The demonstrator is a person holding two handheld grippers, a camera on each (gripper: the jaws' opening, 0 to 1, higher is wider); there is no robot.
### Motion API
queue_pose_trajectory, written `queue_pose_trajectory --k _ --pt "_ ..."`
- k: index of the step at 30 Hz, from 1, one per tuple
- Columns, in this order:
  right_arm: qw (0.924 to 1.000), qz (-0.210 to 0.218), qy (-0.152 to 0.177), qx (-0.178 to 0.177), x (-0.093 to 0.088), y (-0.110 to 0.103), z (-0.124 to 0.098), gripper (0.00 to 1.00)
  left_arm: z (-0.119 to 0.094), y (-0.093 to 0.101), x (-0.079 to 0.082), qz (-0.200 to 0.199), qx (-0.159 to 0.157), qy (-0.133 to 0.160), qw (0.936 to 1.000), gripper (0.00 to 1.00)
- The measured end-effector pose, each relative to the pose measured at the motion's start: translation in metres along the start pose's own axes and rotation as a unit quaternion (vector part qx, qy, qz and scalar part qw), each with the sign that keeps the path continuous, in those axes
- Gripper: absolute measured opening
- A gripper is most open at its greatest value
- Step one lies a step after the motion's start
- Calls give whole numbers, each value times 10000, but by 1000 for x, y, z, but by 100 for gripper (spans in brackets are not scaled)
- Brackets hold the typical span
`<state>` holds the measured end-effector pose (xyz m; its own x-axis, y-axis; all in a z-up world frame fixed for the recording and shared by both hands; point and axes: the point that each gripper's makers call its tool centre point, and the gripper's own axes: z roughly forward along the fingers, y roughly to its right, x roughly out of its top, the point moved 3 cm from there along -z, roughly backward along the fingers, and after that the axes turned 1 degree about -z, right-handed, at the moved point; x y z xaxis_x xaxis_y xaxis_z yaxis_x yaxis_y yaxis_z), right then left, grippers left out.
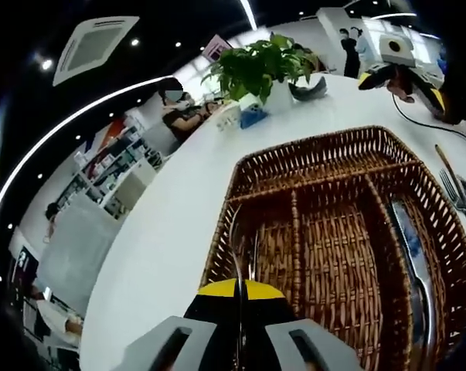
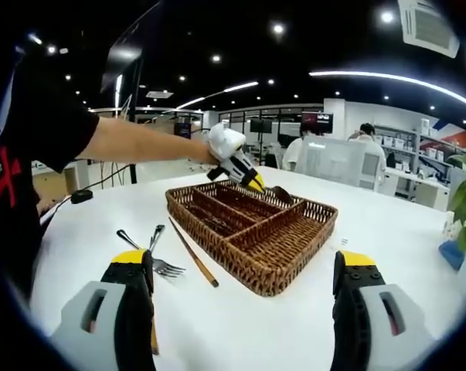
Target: Arrange the knives, forks, and spoons in their matching storage slots by inserting each utensil handle-first until every utensil is classified and aligned in the correct compartment
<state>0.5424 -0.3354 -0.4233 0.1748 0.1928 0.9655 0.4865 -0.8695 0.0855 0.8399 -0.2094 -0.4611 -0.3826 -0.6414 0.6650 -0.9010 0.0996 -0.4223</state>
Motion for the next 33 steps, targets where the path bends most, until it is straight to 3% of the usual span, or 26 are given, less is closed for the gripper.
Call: queue_pose_trajectory --k 7,10,11,13,23,24,26,29,33 --pt "10000 3 -29 -10 -2 1 1 99 9 6 -4 -23 -142 -40 9999 0" --pt "10000 29 -31 -12 -3 1 1 99 11 14 -2 -274 -456 83 9986 0" --pt "10000 29 -33 -16 -3 1 1 99 11 16 0 -524 -537 143 9971 0" --pt "10000 25 -49 1 -4 1 1 99 11 11 -2 -378 -533 81 9978 0" --pt "9999 60 -96 34 -8 0 3 99 26 13 -18 -166 -609 -392 9972 0" --pt "9999 73 -103 33 -8 1 3 99 24 11 -16 -283 -658 -351 9968 0" --pt "9999 70 -113 36 -9 1 4 99 24 13 -16 -155 -616 -413 9971 0" --pt "9998 58 -167 103 -11 -2 6 99 25 15 -16 474 -674 -799 9934 0" --pt "9997 39 -187 142 -12 -4 7 99 27 14 -18 394 -682 -1095 9909 0"
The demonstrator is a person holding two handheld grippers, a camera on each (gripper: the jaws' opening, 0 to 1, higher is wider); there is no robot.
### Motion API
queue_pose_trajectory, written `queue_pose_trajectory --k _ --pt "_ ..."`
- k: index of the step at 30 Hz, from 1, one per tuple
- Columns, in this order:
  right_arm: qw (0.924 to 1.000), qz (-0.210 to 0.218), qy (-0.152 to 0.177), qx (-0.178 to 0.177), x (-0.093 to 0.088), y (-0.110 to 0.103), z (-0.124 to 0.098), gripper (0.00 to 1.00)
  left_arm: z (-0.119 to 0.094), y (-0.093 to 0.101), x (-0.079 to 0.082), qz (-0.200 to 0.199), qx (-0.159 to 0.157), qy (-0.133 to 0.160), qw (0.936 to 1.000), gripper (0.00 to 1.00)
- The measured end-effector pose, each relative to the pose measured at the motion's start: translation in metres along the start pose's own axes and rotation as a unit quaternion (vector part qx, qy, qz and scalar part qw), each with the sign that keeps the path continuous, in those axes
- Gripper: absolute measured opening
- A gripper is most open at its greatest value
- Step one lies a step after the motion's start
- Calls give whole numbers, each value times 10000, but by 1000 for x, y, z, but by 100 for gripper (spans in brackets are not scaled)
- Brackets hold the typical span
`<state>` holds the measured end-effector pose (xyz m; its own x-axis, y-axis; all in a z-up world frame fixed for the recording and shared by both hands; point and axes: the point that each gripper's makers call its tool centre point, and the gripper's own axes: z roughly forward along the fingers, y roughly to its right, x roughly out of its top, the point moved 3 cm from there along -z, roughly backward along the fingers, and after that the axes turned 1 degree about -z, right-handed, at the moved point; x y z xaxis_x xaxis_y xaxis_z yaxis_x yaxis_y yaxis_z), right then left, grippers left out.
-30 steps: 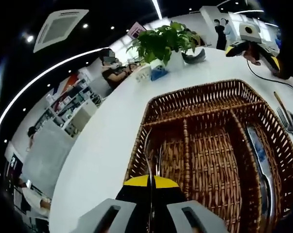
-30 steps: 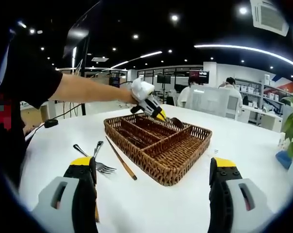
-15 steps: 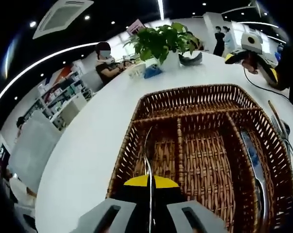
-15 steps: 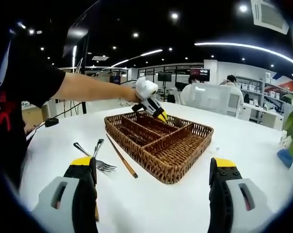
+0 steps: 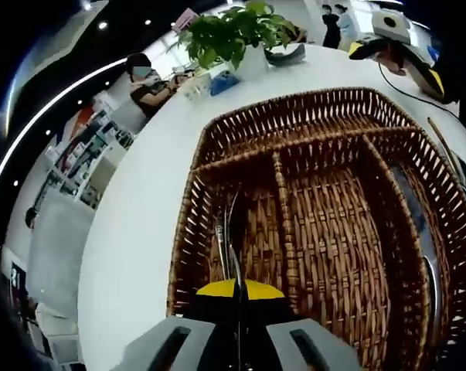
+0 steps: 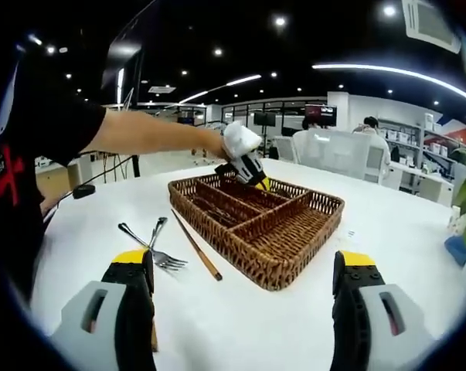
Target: Arrange the knives, forks, and spoons in their matching storage slots by inserting each utensil handle-first until every utensil is classified and aligned in the correct compartment
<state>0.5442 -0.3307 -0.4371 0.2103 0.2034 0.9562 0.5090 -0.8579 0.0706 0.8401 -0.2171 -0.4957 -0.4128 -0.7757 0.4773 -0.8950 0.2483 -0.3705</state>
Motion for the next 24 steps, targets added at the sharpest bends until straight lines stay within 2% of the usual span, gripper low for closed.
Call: queue_pose_trajectory --k 5,7,9,15,17,22,24 --pt "9999 95 47 -60 1 5 -2 99 -3 -2 0 280 325 -69 9991 1" --pt "9999 144 65 -43 2 5 -2 99 -5 -6 2 463 505 -39 9976 5" --pt "9998 153 76 -48 2 5 -2 99 -6 -7 1 476 577 -15 9972 8" --pt "9999 127 92 -54 4 5 -3 99 -9 -6 -1 373 559 11 9977 5" --pt "9998 123 130 -68 5 6 -4 99 -9 -2 -3 301 439 27 9986 1" --pt "9997 151 164 -64 6 6 -5 99 -17 -5 -3 176 463 74 9987 5" --pt "9997 145 172 -59 6 6 -5 99 -24 -4 -1 56 440 194 9988 6"
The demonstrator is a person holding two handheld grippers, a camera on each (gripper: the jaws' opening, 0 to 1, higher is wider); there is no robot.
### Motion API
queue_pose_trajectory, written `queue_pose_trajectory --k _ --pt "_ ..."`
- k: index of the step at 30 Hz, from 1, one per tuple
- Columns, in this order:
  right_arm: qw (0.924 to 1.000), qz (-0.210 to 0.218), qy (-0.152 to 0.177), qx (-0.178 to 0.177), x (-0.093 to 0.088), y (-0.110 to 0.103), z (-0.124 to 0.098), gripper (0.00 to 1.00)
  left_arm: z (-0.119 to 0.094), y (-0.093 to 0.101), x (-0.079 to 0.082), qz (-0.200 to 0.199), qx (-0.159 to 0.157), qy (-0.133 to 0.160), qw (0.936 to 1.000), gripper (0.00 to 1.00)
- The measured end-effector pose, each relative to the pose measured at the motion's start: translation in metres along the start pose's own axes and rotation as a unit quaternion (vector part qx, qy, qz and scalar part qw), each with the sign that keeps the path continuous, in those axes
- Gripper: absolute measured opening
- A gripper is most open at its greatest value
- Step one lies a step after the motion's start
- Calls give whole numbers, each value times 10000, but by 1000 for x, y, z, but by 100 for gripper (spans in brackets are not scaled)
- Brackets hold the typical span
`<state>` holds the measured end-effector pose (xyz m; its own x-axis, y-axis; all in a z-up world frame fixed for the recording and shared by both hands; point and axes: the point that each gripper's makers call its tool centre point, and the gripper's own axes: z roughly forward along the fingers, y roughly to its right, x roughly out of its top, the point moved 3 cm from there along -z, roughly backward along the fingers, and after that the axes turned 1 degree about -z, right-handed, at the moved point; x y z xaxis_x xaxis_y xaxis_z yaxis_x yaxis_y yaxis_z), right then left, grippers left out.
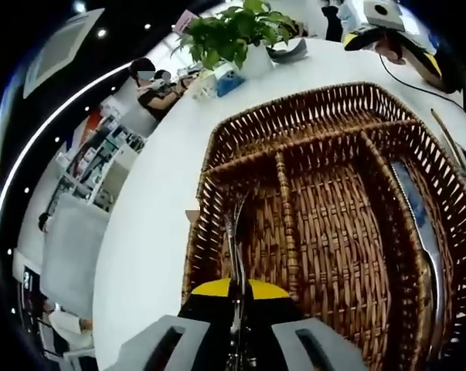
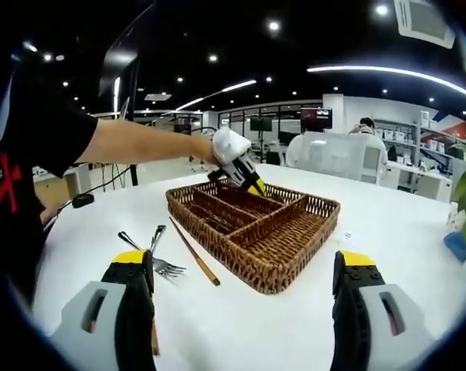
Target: Arrange the knives, forks, and spoons in their matching storage slots by inserting each utensil handle-first until every utensil is classified and aligned in the correct compartment
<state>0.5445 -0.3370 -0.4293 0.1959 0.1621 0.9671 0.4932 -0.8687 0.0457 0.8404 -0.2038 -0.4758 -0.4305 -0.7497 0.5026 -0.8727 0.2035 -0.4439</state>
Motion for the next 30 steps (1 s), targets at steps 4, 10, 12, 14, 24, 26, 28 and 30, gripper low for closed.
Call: queue_pose_trajectory --k 4,10,12,14,24,26,28,30 --pt "10000 -8 -3 18 0 -2 1 99 -5 1 3 -155 -31 145 9998 5" --pt "10000 -1 1 11 0 -1 1 99 -11 2 6 -372 31 266 9989 8" --pt "10000 3 15 7 1 -1 1 99 -16 2 6 -475 85 323 9983 11" --pt "10000 16 37 18 2 -1 0 99 -22 1 9 -692 158 548 9960 16" --pt "10000 -74 39 33 4 -3 -1 99 -76 -20 9 -1967 1457 1558 9570 96" --pt "9999 -74 63 26 5 -3 -1 99 -89 -16 8 -2127 1563 1735 9488 100" --pt "9999 -89 66 18 5 -3 -1 99 -97 -8 7 -2275 1514 1823 9445 100" --pt "9999 -127 57 -4 5 -3 -1 99 -110 6 2 -2364 1535 1833 9418 100"
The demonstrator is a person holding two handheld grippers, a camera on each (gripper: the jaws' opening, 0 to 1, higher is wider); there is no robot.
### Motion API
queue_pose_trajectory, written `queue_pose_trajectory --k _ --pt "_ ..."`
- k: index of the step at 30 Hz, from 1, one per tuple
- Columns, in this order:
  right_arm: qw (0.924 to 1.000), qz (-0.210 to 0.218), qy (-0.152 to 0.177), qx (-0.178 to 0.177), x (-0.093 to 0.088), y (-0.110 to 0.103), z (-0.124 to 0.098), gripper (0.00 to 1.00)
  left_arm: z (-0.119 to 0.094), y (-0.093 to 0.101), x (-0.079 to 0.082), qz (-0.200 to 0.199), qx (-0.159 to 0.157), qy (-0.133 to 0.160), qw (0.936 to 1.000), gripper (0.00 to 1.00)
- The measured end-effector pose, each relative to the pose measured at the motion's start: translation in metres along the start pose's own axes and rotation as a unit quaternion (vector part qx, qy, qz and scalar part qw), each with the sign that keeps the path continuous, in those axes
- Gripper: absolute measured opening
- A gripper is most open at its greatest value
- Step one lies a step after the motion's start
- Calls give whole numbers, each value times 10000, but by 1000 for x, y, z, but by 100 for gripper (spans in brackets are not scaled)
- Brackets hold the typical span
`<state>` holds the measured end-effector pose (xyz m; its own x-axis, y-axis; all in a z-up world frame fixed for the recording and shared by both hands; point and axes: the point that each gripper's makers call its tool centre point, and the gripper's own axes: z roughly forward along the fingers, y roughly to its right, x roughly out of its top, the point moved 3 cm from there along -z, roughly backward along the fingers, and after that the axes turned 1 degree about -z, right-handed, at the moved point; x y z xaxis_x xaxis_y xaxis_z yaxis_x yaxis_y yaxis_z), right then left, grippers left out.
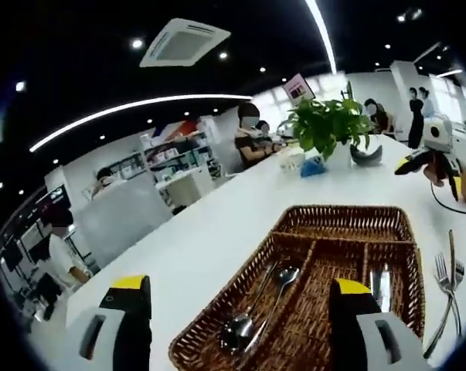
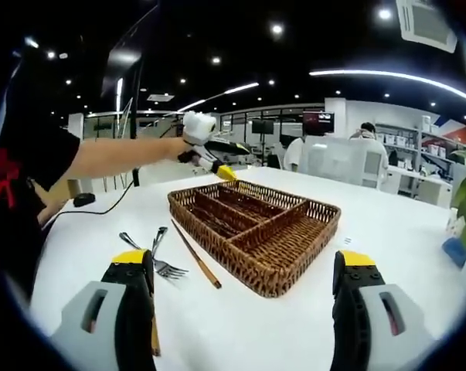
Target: Arrange the knives, forks, and spoons in their matching storage slots by inserting each utensil handle-first until every utensil is classified and aligned in the correct compartment
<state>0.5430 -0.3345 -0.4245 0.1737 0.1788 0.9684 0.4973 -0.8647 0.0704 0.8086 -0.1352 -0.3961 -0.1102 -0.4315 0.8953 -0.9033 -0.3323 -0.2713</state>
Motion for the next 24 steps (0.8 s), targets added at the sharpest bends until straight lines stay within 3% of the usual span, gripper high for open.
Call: queue_pose_trajectory --k 8,11,14,19,24 --pt "9999 -62 82 -46 4 0 -2 99 -49 34 -11 -590 103 319 9977 100" --pt "9999 -94 77 -51 4 0 -2 99 -65 42 -14 -756 294 521 9953 100" --pt "9999 -129 67 -51 4 0 -3 99 -80 57 -23 -892 282 508 9943 100" --pt "9998 -178 95 -38 6 -2 -3 99 -105 75 -26 -1240 421 842 9878 100" --pt "9998 -183 70 -39 6 -4 -2 99 -116 102 -39 -1185 303 676 9902 100"
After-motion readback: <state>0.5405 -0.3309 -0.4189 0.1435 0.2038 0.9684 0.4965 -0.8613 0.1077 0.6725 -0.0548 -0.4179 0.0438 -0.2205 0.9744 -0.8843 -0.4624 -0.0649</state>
